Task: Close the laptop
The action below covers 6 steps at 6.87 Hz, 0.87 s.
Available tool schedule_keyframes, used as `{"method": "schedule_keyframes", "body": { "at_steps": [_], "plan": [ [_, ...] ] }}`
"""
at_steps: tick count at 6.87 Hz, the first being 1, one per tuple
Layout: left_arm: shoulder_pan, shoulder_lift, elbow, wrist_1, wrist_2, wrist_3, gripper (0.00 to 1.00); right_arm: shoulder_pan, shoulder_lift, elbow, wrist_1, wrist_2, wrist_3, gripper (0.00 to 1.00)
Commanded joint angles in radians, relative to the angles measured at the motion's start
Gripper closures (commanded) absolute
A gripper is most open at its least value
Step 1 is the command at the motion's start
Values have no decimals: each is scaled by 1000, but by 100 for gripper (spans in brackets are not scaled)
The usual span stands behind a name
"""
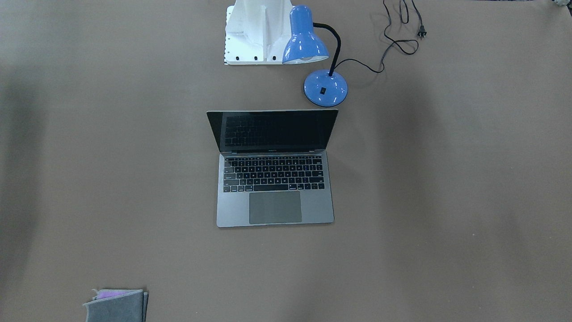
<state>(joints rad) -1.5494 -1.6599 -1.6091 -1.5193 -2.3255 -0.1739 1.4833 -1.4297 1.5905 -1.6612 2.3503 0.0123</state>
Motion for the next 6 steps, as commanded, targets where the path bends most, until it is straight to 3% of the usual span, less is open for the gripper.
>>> {"method": "schedule_keyframes", "body": {
  "at_steps": [1, 6],
  "plan": [
    [0, -7, -2, 1, 0, -2, 2, 0, 0, -1, 0, 0, 0, 0],
    [0, -11, -3, 1, 0, -2, 2, 0, 0, -6, 3, -8, -2, 0]
  ]
}}
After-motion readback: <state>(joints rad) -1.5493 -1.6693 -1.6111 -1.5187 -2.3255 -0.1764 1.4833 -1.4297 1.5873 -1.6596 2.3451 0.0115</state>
